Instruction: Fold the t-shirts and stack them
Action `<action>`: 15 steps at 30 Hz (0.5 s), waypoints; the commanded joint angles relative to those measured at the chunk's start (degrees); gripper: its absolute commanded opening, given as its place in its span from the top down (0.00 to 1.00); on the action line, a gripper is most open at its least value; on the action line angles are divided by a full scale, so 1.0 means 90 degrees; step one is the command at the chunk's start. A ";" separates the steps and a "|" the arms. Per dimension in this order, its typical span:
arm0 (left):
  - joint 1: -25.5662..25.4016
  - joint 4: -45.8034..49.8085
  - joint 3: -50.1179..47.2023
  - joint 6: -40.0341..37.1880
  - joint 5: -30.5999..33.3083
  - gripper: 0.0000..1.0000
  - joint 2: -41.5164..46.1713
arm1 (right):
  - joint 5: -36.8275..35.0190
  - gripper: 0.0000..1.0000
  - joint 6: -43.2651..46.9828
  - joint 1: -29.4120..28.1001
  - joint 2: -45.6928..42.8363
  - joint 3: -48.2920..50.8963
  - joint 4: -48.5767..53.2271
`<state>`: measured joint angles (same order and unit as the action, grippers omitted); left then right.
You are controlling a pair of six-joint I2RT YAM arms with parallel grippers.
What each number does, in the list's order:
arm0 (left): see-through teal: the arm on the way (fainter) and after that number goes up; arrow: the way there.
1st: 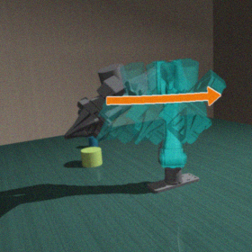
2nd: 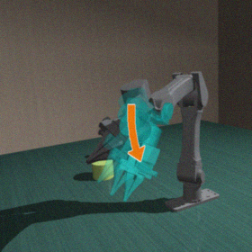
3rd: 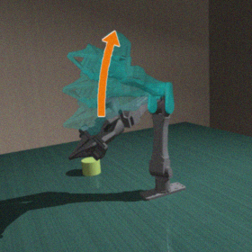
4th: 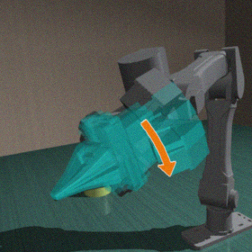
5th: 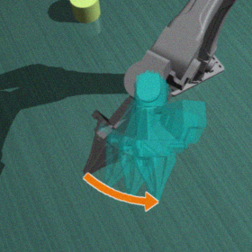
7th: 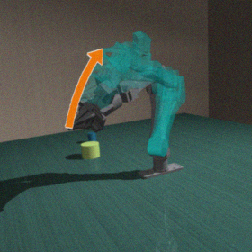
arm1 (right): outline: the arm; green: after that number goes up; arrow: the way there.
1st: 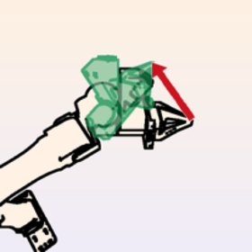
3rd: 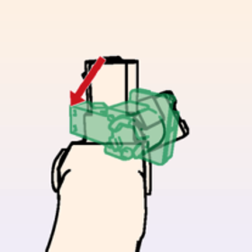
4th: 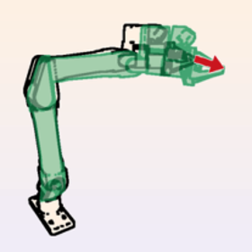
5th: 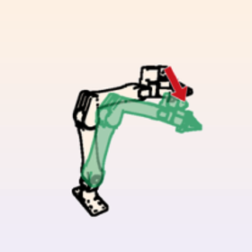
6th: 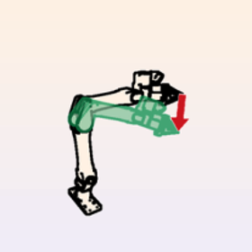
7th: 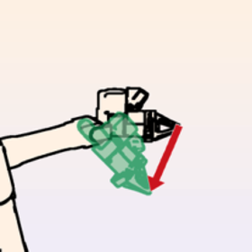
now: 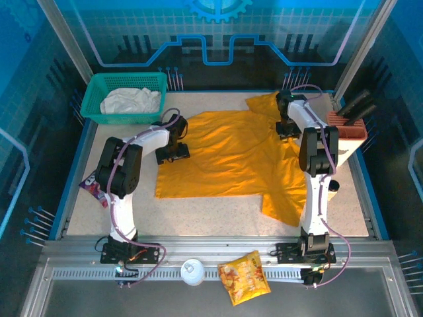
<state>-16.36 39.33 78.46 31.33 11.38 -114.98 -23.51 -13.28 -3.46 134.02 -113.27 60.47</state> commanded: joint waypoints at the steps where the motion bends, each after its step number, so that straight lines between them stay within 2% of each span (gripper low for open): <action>1: 0.0000 0.0293 0.0067 0.0006 0.0171 0.21 -0.0320 | -0.0290 0.80 -0.0009 0.0150 0.0044 -0.0151 0.0094; 3: -0.0001 0.0308 0.0094 0.0027 0.0176 0.31 -0.0339 | -0.0408 0.92 -0.0002 0.0164 0.0003 -0.0103 0.0078; 5: -0.0007 0.0341 0.0120 0.0034 0.0186 0.39 -0.0359 | -0.0583 0.99 0.0020 0.0176 -0.0047 -0.0058 0.0079; 8: 0.0001 0.0384 0.0140 0.0046 0.0233 0.47 -0.0369 | -0.1042 1.00 0.0020 0.0177 -0.0047 -0.0002 0.0141; 13: 0.0001 0.0521 0.0150 0.0015 0.0431 0.49 -0.0333 | -0.1831 1.00 0.0004 0.0190 -0.0047 0.0068 0.0278; 15: 0.0001 0.0532 0.0141 -0.0003 0.0445 0.49 -0.0320 | -0.2036 0.95 -0.0060 0.0187 -0.0008 0.0044 0.0396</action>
<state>-16.38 40.21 79.81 31.48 12.67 -115.90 -36.01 -13.04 -2.55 134.34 -113.21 61.25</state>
